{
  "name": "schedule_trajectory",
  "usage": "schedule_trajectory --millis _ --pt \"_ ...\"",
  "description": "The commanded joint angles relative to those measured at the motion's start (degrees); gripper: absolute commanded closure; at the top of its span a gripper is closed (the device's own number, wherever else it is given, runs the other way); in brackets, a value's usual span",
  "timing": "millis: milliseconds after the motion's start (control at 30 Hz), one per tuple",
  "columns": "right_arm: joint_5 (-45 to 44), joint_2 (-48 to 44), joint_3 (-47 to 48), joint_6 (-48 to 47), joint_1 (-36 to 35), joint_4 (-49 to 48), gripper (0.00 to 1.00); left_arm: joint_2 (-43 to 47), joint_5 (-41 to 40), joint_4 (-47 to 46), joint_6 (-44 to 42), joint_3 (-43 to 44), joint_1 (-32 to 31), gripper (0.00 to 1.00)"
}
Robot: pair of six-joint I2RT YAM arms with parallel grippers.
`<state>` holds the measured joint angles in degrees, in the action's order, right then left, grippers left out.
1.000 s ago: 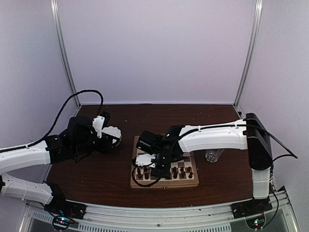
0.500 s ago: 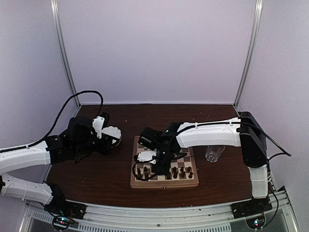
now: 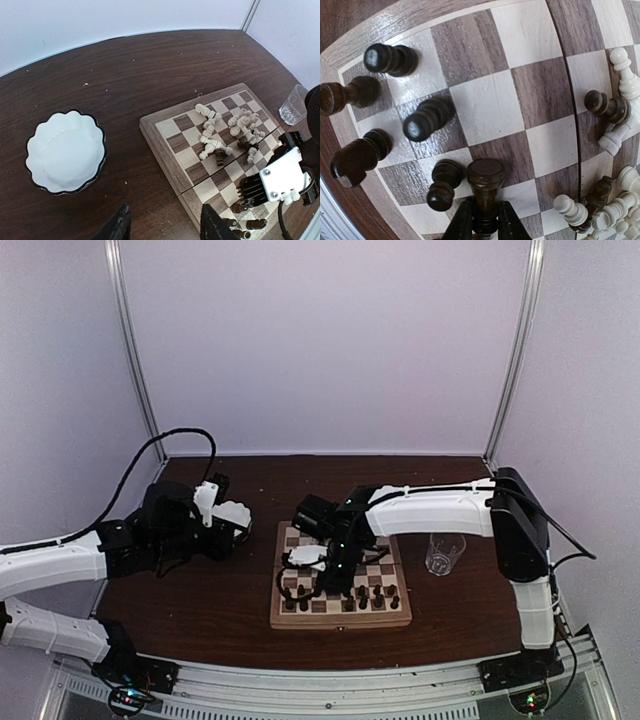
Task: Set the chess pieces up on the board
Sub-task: Pick up the king from the chessboard.
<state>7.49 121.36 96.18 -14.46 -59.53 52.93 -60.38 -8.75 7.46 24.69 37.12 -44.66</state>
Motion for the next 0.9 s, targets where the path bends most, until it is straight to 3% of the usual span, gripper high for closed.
schedule_trajectory --millis 0,233,433,700,867 --pt "-1.3 1.2 1.6 0.3 1.7 0.8 0.86 -1.0 1.4 -2.8 0.5 0.1 0.5 0.52" --pt "-0.1 0.1 4.1 -0.9 3.8 2.1 0.91 -2.1 6.7 -5.3 -0.4 -0.1 0.5 0.51" --pt "5.3 -5.5 3.4 -5.2 4.1 2.5 0.91 -6.8 21.1 -10.5 2.7 1.8 0.5 0.44" --pt "11.7 -12.3 1.8 -8.8 3.8 3.7 0.91 -13.5 31.3 -29.0 12.6 -1.5 0.7 0.42" --pt "12.3 -14.5 1.4 -10.1 3.2 4.1 0.91 -19.0 33.8 -39.8 23.1 -2.2 0.9 0.48"
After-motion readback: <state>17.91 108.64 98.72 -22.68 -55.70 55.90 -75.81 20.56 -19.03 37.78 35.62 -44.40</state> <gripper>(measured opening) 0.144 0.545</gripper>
